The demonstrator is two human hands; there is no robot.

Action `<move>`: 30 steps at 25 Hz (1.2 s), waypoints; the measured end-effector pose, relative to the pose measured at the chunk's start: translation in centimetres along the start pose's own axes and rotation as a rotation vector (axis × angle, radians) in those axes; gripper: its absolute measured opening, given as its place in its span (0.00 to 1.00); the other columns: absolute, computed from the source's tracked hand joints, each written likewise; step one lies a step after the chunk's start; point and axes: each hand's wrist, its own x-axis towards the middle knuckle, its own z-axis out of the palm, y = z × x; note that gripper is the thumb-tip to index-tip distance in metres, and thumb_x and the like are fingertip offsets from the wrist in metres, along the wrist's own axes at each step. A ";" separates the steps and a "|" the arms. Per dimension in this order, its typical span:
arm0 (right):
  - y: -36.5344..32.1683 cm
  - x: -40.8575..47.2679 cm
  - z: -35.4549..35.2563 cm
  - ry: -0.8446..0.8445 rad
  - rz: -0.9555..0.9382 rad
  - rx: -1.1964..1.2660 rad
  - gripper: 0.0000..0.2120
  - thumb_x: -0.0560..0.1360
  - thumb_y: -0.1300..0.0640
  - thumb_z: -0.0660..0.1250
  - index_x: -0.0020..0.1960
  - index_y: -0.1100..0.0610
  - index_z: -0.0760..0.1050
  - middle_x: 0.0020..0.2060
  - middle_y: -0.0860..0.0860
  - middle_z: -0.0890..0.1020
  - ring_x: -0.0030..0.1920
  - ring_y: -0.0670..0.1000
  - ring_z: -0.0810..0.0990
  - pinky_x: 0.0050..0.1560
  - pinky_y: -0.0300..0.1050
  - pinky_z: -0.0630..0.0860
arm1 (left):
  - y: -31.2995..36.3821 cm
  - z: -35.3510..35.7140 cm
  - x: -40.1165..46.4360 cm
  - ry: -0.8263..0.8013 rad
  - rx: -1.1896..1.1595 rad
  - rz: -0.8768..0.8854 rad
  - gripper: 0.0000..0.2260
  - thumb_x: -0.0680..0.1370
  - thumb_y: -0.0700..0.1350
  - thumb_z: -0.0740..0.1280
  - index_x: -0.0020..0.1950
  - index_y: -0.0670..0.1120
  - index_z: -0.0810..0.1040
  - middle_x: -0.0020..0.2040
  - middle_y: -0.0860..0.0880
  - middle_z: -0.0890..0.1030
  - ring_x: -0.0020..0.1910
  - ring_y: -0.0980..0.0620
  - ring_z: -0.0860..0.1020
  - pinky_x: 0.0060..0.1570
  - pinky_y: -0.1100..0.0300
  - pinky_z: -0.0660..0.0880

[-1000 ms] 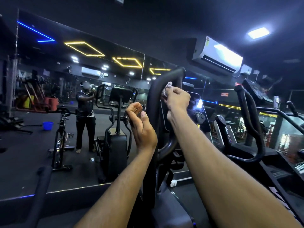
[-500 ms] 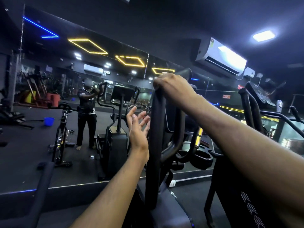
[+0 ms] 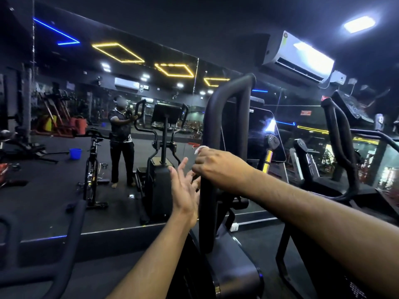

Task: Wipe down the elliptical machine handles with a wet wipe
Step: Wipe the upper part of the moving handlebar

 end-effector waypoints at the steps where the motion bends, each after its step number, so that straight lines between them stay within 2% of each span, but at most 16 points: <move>1: -0.9 -0.5 0.7 -0.014 -0.006 0.012 0.04 0.73 0.63 0.67 0.44 0.57 0.80 0.39 0.52 0.82 0.45 0.55 0.81 0.63 0.49 0.74 | -0.7 -0.8 -0.4 -0.021 0.009 -0.030 0.34 0.81 0.72 0.42 0.80 0.58 0.68 0.75 0.51 0.74 0.69 0.49 0.77 0.57 0.56 0.76; 3: -3.1 -1.6 1.9 -0.104 -0.010 0.031 0.10 0.76 0.62 0.60 0.48 0.57 0.80 0.45 0.52 0.83 0.51 0.55 0.81 0.67 0.50 0.70 | -2.2 -1.8 -1.5 -0.041 0.032 -0.073 0.35 0.81 0.72 0.42 0.77 0.55 0.73 0.71 0.46 0.80 0.69 0.49 0.79 0.62 0.56 0.77; 6: -6.4 -3.3 3.6 -0.111 0.007 0.077 0.13 0.76 0.62 0.55 0.47 0.58 0.78 0.46 0.54 0.83 0.52 0.57 0.80 0.70 0.52 0.67 | -3.7 -2.5 -3.3 -0.023 0.069 -0.133 0.37 0.82 0.71 0.42 0.75 0.50 0.74 0.69 0.48 0.82 0.68 0.53 0.80 0.72 0.56 0.71; 8: -8.5 -5.1 4.5 -0.087 0.025 0.146 0.12 0.77 0.62 0.56 0.49 0.59 0.79 0.48 0.55 0.83 0.54 0.57 0.79 0.71 0.52 0.67 | -4.3 -3.1 -3.8 0.018 0.075 -0.165 0.37 0.82 0.71 0.43 0.72 0.49 0.76 0.63 0.49 0.85 0.65 0.52 0.81 0.71 0.57 0.71; 11: -10.4 -7.2 5.4 -0.035 0.055 0.228 0.07 0.79 0.61 0.62 0.50 0.57 0.79 0.51 0.54 0.82 0.60 0.56 0.78 0.74 0.48 0.63 | -4.6 -4.0 -4.3 0.023 0.045 -0.210 0.35 0.82 0.71 0.43 0.68 0.49 0.77 0.48 0.50 0.85 0.54 0.50 0.83 0.65 0.57 0.73; 12: -11.1 -8.0 5.8 -0.008 0.073 0.269 0.07 0.79 0.61 0.63 0.50 0.58 0.80 0.52 0.54 0.82 0.61 0.55 0.78 0.74 0.47 0.64 | -4.8 -4.1 -4.8 0.020 0.049 -0.225 0.35 0.82 0.71 0.43 0.66 0.49 0.77 0.46 0.49 0.85 0.53 0.49 0.84 0.64 0.56 0.74; 14: -12.9 -9.6 6.7 0.072 0.153 0.391 0.07 0.80 0.62 0.64 0.52 0.59 0.81 0.54 0.54 0.83 0.63 0.54 0.78 0.72 0.47 0.68 | -5.5 -4.5 -5.9 0.014 0.076 -0.272 0.33 0.81 0.72 0.43 0.65 0.52 0.76 0.50 0.47 0.88 0.53 0.49 0.86 0.62 0.53 0.75; 16: -15.0 -11.3 7.1 0.298 0.394 0.574 0.10 0.79 0.65 0.64 0.54 0.61 0.83 0.56 0.53 0.84 0.63 0.52 0.80 0.69 0.47 0.73 | -6.7 -5.3 -6.6 -0.006 0.126 -0.296 0.38 0.78 0.75 0.44 0.73 0.52 0.73 0.61 0.44 0.86 0.62 0.48 0.84 0.71 0.49 0.71; 18: -16.2 -11.9 7.0 0.642 0.881 0.730 0.11 0.78 0.65 0.64 0.54 0.61 0.84 0.54 0.51 0.86 0.59 0.47 0.82 0.64 0.47 0.77 | -7.7 -5.7 -6.5 -0.047 0.181 -0.266 0.42 0.76 0.76 0.45 0.78 0.51 0.71 0.69 0.45 0.81 0.71 0.48 0.77 0.78 0.45 0.64; 20: -15.2 -10.7 7.4 0.915 1.433 0.959 0.11 0.78 0.65 0.66 0.53 0.57 0.86 0.51 0.46 0.87 0.55 0.44 0.84 0.61 0.47 0.79 | -8.5 -5.6 -6.3 -0.053 0.208 -0.222 0.42 0.77 0.75 0.45 0.79 0.50 0.71 0.71 0.45 0.80 0.73 0.47 0.76 0.79 0.45 0.63; 21: -14.6 -9.2 7.7 0.988 1.582 1.102 0.12 0.78 0.66 0.66 0.54 0.55 0.86 0.50 0.46 0.87 0.55 0.44 0.84 0.62 0.49 0.79 | -8.6 -5.5 -6.2 -0.037 0.207 -0.204 0.40 0.79 0.74 0.44 0.79 0.50 0.71 0.71 0.45 0.80 0.73 0.47 0.76 0.78 0.45 0.64; 22: -14.4 -7.7 7.9 1.024 1.623 1.201 0.12 0.78 0.67 0.66 0.55 0.55 0.85 0.52 0.47 0.87 0.56 0.44 0.84 0.63 0.50 0.78 | -8.7 -5.4 -6.0 -0.014 0.190 -0.196 0.38 0.81 0.72 0.44 0.78 0.50 0.72 0.71 0.46 0.80 0.73 0.47 0.76 0.78 0.46 0.65; 24: -15.9 -5.7 8.9 0.998 1.517 1.148 0.13 0.80 0.67 0.65 0.62 0.60 0.82 0.59 0.49 0.84 0.61 0.45 0.81 0.67 0.46 0.76 | -8.9 -5.5 -5.6 0.038 0.176 -0.169 0.35 0.83 0.68 0.43 0.76 0.49 0.74 0.71 0.47 0.80 0.73 0.49 0.76 0.77 0.50 0.66; 25: -17.3 -5.6 9.4 0.956 1.406 1.035 0.14 0.80 0.66 0.65 0.66 0.63 0.79 0.63 0.51 0.81 0.65 0.45 0.79 0.69 0.43 0.74 | -9.1 -5.7 -5.3 0.064 0.195 -0.147 0.35 0.84 0.68 0.43 0.75 0.48 0.75 0.71 0.47 0.80 0.73 0.49 0.76 0.76 0.52 0.67; 27: -19.6 -7.3 11.0 0.895 1.177 0.886 0.17 0.81 0.67 0.65 0.70 0.68 0.73 0.69 0.56 0.77 0.71 0.51 0.75 0.72 0.45 0.70 | -9.5 -5.9 -4.6 0.122 0.236 -0.117 0.38 0.84 0.68 0.43 0.75 0.44 0.75 0.71 0.44 0.80 0.72 0.48 0.77 0.73 0.54 0.70; 30: -21.0 -10.5 13.4 0.853 1.038 0.889 0.17 0.80 0.70 0.65 0.68 0.69 0.74 0.67 0.59 0.78 0.70 0.52 0.76 0.71 0.48 0.73 | -9.8 -5.5 -4.1 0.117 0.274 -0.118 0.43 0.82 0.71 0.43 0.77 0.39 0.71 0.72 0.40 0.78 0.71 0.46 0.78 0.70 0.53 0.74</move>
